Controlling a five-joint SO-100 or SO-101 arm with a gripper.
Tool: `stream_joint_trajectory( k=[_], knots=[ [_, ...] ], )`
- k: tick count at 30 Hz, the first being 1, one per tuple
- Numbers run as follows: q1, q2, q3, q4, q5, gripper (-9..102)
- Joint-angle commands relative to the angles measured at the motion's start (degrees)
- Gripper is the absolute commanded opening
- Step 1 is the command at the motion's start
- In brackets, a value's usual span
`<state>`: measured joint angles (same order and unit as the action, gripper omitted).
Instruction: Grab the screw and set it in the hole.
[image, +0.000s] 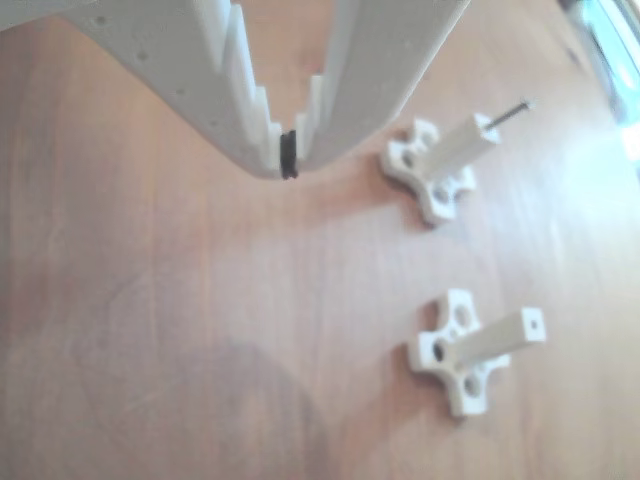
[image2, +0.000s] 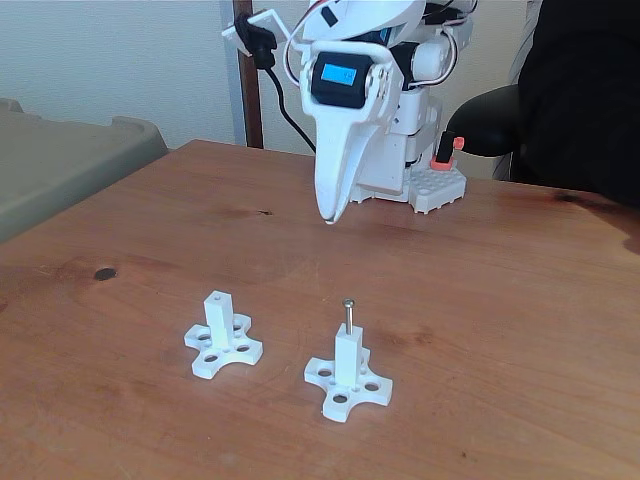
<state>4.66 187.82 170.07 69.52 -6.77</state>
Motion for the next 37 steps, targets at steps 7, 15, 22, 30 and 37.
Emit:
stream_joint_trajectory(
  k=[7,15,22,30,37],
  knots=[
    [1.5,10.0,1.5,6.1,1.0,-4],
    [1.8,10.8,1.8,6.2,1.1,-4],
    [1.8,10.8,1.8,6.2,1.1,-4],
    [1.8,10.8,1.8,6.2,1.1,-4],
    [1.8,10.8,1.8,6.2,1.1,-4]
  ],
)
